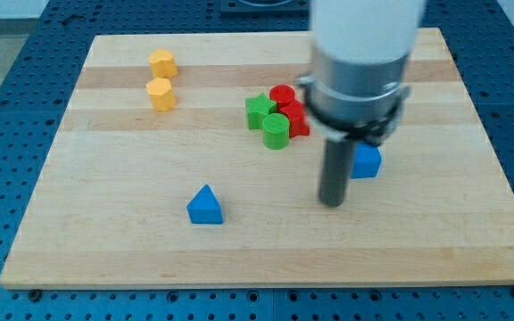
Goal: Move blue cube to blue triangle
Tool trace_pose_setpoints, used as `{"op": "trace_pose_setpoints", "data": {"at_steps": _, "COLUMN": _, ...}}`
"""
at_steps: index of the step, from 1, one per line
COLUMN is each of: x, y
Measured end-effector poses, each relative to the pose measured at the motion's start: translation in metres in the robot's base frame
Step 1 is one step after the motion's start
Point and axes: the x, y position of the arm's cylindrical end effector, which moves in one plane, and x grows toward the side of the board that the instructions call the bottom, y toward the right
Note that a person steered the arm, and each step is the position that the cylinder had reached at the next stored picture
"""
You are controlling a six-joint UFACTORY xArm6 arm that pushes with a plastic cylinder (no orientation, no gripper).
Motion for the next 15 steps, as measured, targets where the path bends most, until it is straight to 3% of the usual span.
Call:
{"op": "trace_pose_setpoints", "data": {"at_steps": 1, "x": -0.036, "y": 0.052}}
{"op": "trace_pose_setpoints", "data": {"at_steps": 4, "x": -0.097, "y": 0.108}}
{"op": "trace_pose_setpoints", "data": {"at_steps": 6, "x": -0.079, "y": 0.044}}
{"op": "trace_pose_setpoints", "data": {"at_steps": 9, "x": 0.005, "y": -0.086}}
{"op": "trace_pose_setpoints", "data": {"at_steps": 10, "x": 0.011, "y": -0.095}}
{"op": "trace_pose_setpoints", "data": {"at_steps": 12, "x": -0.015, "y": -0.046}}
{"op": "trace_pose_setpoints", "data": {"at_steps": 15, "x": -0.019, "y": -0.113}}
